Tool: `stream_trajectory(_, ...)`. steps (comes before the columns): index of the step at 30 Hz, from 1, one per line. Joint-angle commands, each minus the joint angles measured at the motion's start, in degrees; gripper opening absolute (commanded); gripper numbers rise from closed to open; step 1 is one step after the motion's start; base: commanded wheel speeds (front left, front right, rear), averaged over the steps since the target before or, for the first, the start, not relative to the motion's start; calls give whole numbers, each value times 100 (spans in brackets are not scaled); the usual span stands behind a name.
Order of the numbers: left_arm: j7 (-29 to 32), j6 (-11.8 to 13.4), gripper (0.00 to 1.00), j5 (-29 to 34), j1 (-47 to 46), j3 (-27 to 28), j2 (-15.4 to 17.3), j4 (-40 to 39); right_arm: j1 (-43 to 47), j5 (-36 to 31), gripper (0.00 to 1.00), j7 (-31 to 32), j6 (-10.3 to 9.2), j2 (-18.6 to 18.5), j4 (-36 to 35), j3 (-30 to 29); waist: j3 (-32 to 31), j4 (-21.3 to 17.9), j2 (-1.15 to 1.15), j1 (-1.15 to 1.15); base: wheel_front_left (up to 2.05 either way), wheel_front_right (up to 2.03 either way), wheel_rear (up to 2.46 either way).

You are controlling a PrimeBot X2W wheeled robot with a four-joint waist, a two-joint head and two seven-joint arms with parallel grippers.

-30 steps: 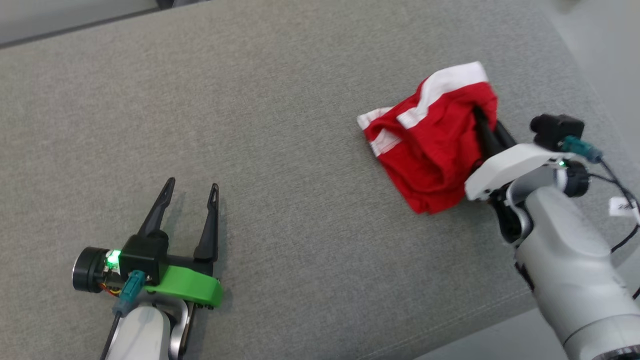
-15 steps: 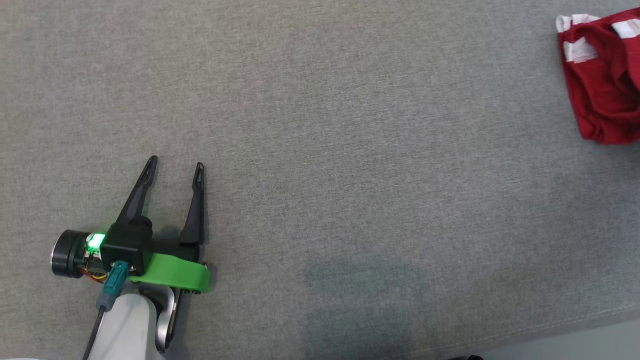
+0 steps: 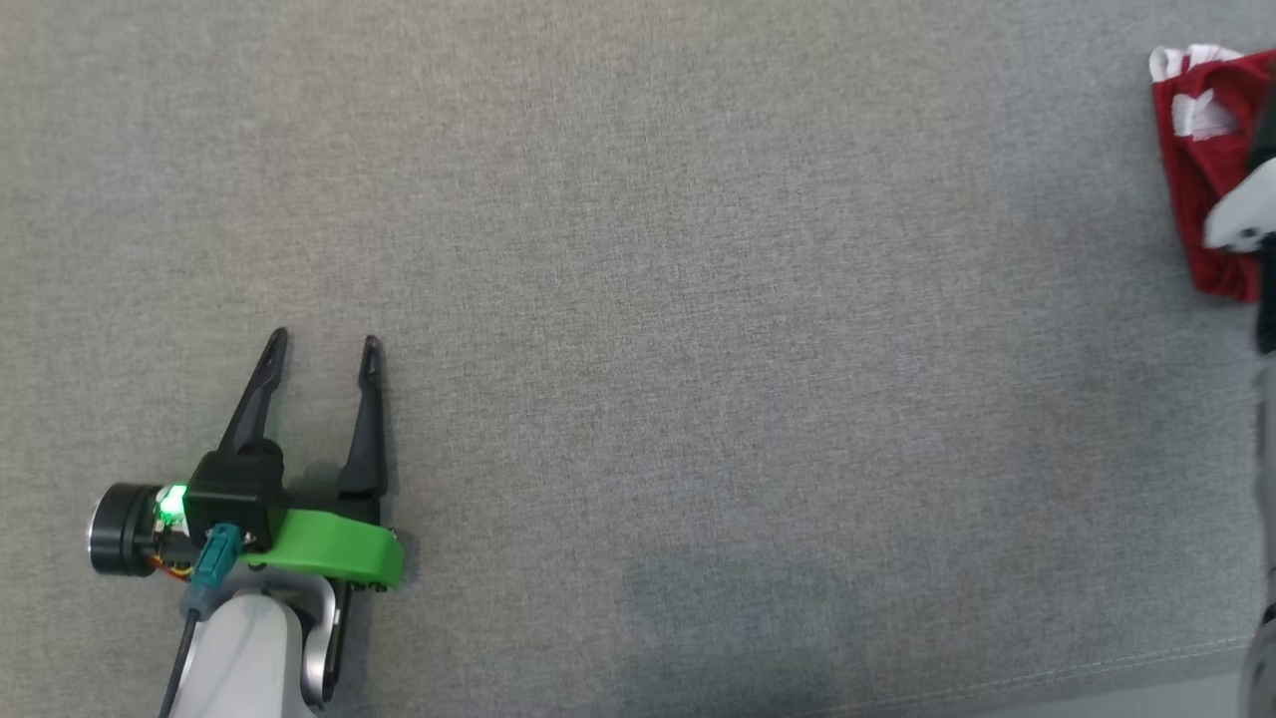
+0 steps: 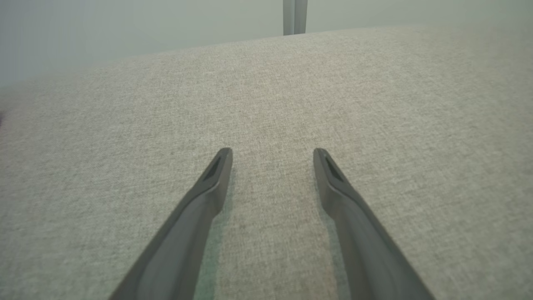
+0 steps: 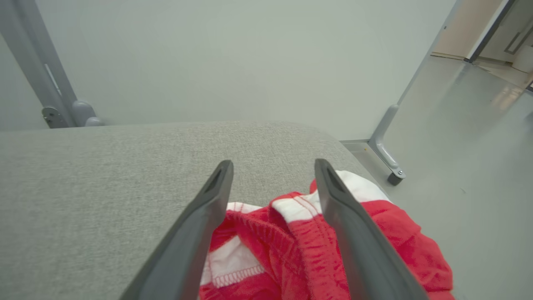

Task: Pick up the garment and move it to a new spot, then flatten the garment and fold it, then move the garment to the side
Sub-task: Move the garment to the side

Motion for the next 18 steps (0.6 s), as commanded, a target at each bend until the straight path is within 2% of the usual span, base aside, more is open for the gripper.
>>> stream_trajectory(1, 10, 56, 100, -33, 91, 67, -21, 60, 252, 143, 100, -15, -7, 133, -240, 230, -314, -18, 56, -1, 0, 0, 0)
stream_trajectory(6, 9, 108, 100, -156, 233, 214, -93, 228, 1047, 650, 100, -15, -8, 629, -1080, 1033, -839, 30, 56, -1, 0, 0, 0)
stream_trajectory(8, 9, 114, 100, -185, 310, 240, -134, 289, 1385, 833, 100, -15, -10, 720, -1327, 1347, -1045, 56, 56, -1, 0, 0, 0)
stream_trajectory(13, 8, 150, 100, -275, 513, 385, -202, 458, 2156, 1210, 100, -15, -8, 968, -1647, 1731, -1515, 126, 56, -1, 0, 0, 0)
stream_trajectory(18, 7, 112, 100, -262, 695, 408, -230, 633, 2837, 1316, 100, -15, -8, 1171, -1794, 1965, -1899, 217, 56, -1, 0, 0, 0)
